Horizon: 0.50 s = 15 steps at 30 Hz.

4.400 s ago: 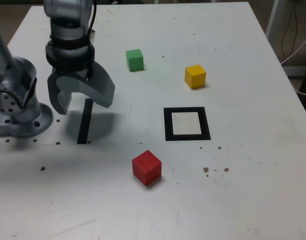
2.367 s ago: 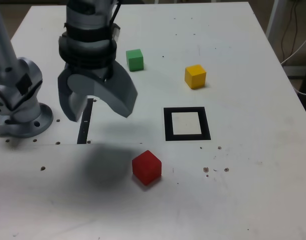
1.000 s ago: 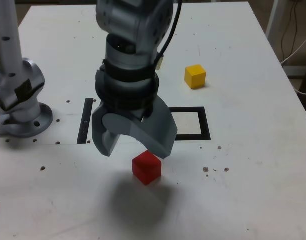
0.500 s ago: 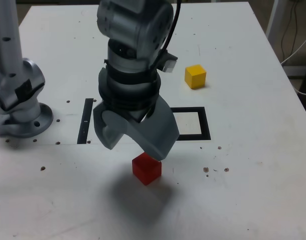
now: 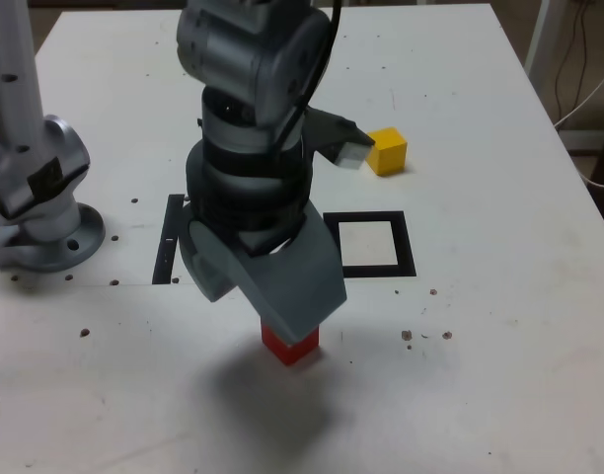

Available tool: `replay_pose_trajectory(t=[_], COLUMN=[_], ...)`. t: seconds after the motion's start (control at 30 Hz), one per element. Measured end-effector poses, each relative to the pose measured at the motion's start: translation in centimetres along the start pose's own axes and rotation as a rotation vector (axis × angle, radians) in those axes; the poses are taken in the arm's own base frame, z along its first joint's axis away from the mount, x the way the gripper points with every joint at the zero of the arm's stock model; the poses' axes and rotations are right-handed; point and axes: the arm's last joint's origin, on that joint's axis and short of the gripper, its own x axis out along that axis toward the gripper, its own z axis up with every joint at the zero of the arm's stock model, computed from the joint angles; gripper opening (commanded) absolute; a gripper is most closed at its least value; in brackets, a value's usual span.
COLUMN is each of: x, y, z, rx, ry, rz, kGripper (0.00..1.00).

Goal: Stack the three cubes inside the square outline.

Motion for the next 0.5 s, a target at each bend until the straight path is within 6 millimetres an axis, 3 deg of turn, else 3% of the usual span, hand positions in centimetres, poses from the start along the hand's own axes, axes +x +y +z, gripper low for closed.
replay_pose_trajectory(t=[0.5], x=[0.89], y=[-0.34], z=[0.48], rx=[0.072], ry=[0.011], rz=[0.049], kGripper=[0.99])
